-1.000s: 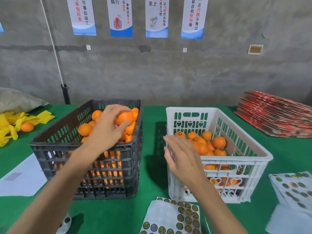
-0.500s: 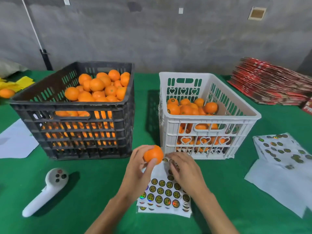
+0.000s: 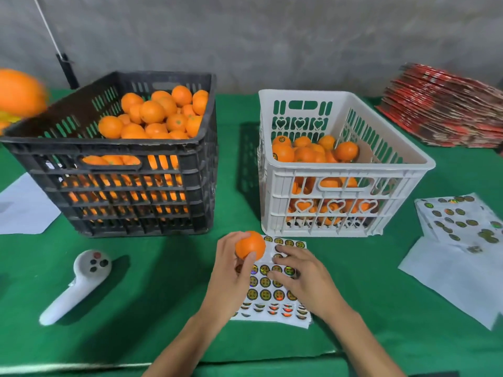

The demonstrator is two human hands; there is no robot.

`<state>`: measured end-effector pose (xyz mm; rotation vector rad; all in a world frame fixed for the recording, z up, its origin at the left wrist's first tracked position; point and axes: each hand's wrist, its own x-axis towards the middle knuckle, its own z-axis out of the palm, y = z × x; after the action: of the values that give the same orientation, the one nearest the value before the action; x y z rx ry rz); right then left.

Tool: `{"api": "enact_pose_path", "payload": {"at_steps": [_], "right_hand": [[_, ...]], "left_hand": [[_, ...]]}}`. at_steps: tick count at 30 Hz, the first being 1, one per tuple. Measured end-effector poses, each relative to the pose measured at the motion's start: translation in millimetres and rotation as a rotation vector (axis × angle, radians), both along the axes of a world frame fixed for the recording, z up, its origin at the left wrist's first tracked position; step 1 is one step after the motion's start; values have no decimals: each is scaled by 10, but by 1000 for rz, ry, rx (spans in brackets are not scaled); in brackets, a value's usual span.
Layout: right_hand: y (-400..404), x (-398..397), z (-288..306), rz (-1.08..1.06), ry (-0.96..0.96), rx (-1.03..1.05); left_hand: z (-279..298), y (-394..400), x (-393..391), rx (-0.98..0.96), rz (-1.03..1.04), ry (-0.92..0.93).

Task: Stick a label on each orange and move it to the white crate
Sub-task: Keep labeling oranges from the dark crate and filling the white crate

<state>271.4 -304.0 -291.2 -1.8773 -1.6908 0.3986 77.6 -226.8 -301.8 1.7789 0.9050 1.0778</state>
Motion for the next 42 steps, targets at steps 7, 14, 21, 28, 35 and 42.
{"api": "enact_pose_path", "payload": {"at_steps": [7, 14, 21, 28, 35, 42], "right_hand": [[80, -64, 51, -126, 185, 16], [164, -55, 162, -142, 348, -66], [98, -38, 178, -103, 361, -95], [-6, -56, 119, -92, 195, -30], [29, -184, 307, -323, 157, 223], [212, -658, 775, -266, 51, 612]], "left_hand": [[-24, -42, -46, 147, -42, 148], [-34, -37, -70, 135, -47, 165], [-16, -66, -123, 68, -41, 97], [24, -85, -129, 0, -30, 77], [84, -91, -142, -37, -42, 71], [650, -65, -30, -47, -43, -197]]}}
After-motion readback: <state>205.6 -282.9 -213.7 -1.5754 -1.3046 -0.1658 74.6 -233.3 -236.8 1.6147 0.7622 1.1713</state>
